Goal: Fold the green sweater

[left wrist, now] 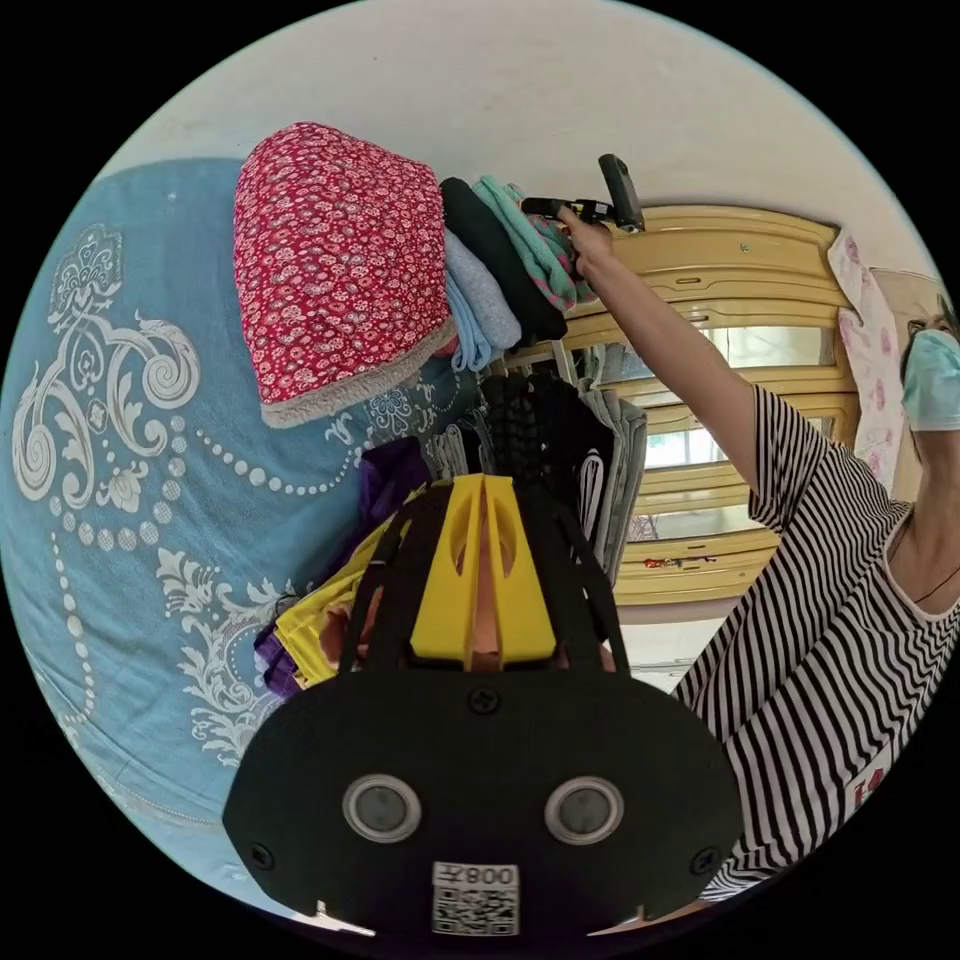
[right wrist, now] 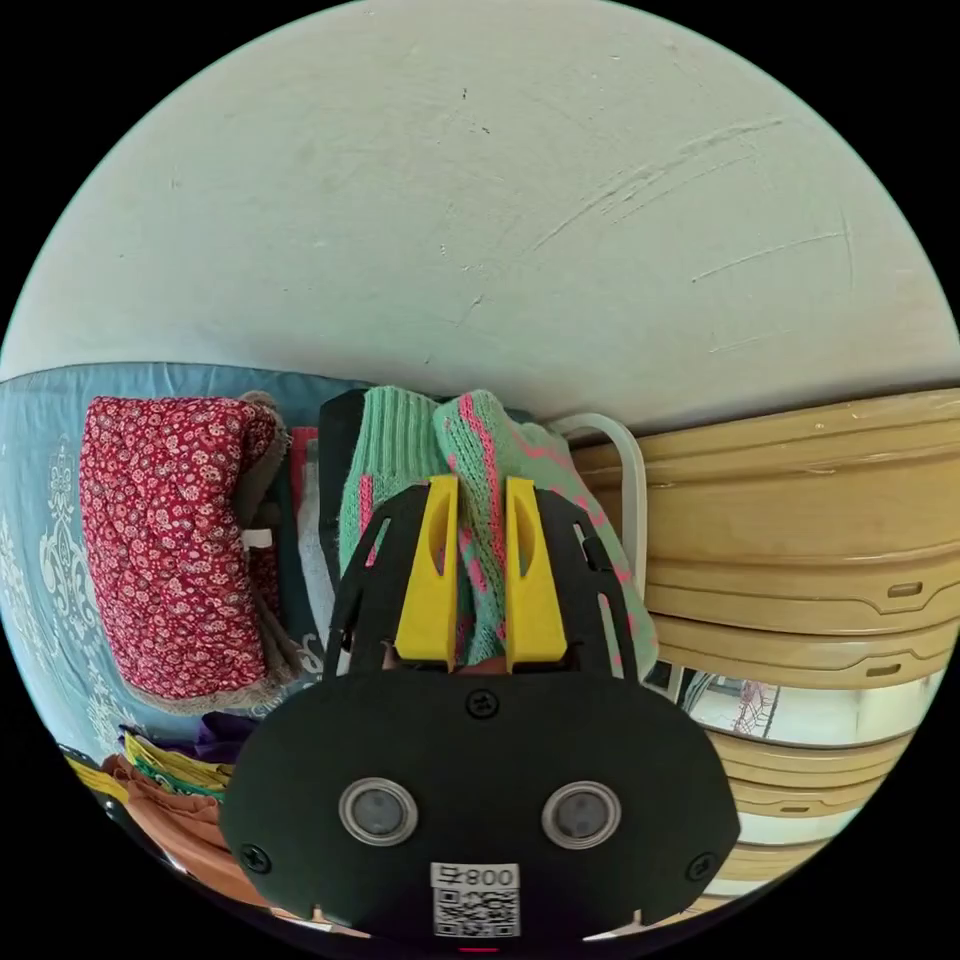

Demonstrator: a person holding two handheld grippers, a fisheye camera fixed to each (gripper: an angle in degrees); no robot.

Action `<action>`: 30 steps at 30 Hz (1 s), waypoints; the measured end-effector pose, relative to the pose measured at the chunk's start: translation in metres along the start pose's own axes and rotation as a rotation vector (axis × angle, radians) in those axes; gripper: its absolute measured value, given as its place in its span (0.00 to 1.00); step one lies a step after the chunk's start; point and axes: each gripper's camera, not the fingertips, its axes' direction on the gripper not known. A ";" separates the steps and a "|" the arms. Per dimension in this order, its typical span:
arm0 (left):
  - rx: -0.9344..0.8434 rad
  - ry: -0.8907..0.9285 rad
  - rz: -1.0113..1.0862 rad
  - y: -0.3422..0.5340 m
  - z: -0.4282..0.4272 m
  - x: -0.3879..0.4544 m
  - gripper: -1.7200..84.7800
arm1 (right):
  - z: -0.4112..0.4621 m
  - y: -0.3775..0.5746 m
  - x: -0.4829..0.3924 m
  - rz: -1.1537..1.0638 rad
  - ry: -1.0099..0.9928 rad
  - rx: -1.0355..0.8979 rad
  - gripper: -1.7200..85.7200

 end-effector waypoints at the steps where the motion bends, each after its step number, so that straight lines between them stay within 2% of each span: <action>1: -0.004 -0.001 0.003 0.004 -0.007 0.007 0.02 | -0.009 0.009 0.003 0.013 -0.018 0.005 0.09; 5: 0.003 0.028 0.004 0.020 -0.036 0.030 0.02 | -0.042 0.051 0.031 0.174 -0.227 0.065 0.08; 9: 0.005 0.035 0.022 0.035 -0.063 0.052 0.02 | -0.102 0.131 0.069 0.379 -0.460 0.282 0.07; 16: 0.029 0.072 0.059 0.058 -0.123 0.102 0.02 | -0.220 0.290 0.114 0.538 -0.815 0.658 0.06; 24: 0.113 0.067 0.175 0.085 -0.208 0.181 0.02 | -0.352 0.400 0.106 0.488 -1.067 0.941 0.05; 30: 0.301 0.057 0.233 0.126 -0.311 0.236 0.03 | -0.473 0.462 0.072 0.316 -1.180 1.099 0.04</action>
